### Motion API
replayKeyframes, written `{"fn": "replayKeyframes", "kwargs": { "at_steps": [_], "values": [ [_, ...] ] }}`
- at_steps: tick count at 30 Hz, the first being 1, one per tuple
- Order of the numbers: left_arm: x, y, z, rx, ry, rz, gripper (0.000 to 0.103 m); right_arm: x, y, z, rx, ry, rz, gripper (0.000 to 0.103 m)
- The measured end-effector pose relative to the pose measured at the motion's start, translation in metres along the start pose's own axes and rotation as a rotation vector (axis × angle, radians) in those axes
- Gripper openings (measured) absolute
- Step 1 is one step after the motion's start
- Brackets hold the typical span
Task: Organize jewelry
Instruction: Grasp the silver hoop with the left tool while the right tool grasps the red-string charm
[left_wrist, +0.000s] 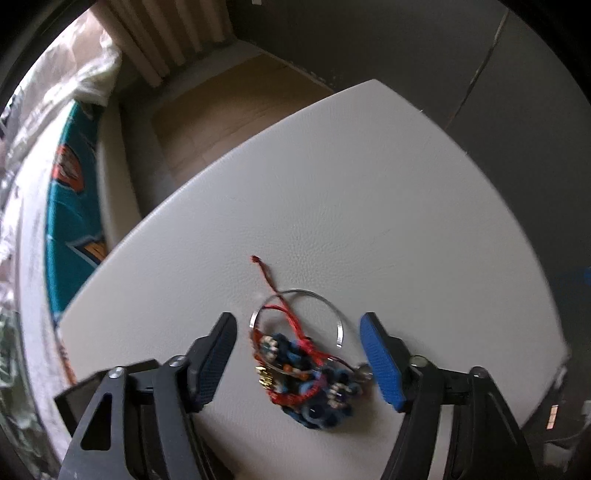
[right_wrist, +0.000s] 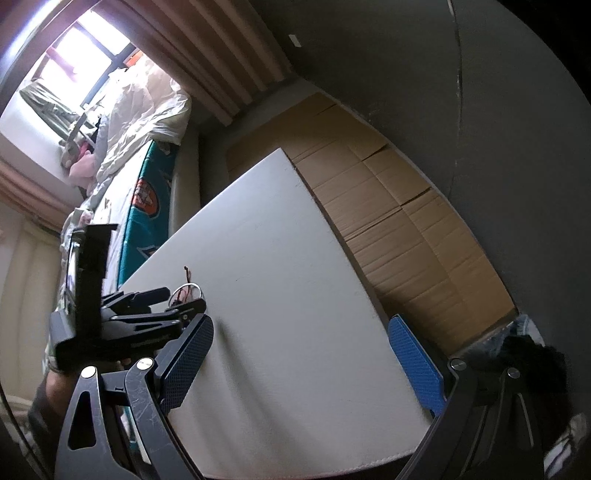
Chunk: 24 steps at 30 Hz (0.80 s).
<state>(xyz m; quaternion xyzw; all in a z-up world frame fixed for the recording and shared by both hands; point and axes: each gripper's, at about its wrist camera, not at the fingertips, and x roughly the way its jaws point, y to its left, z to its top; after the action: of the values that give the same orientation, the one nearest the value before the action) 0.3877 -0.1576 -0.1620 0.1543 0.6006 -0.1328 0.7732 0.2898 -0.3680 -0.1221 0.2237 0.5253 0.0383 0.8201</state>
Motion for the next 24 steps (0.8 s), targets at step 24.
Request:
{"fn": "replayKeyframes", "kwargs": {
  "at_steps": [24],
  "values": [
    [-0.073, 0.05, -0.028, -0.148, -0.115, -0.117, 0.052, 0.044, 0.083, -0.001, -0.136, 0.101, 0.105, 0.068]
  ]
}}
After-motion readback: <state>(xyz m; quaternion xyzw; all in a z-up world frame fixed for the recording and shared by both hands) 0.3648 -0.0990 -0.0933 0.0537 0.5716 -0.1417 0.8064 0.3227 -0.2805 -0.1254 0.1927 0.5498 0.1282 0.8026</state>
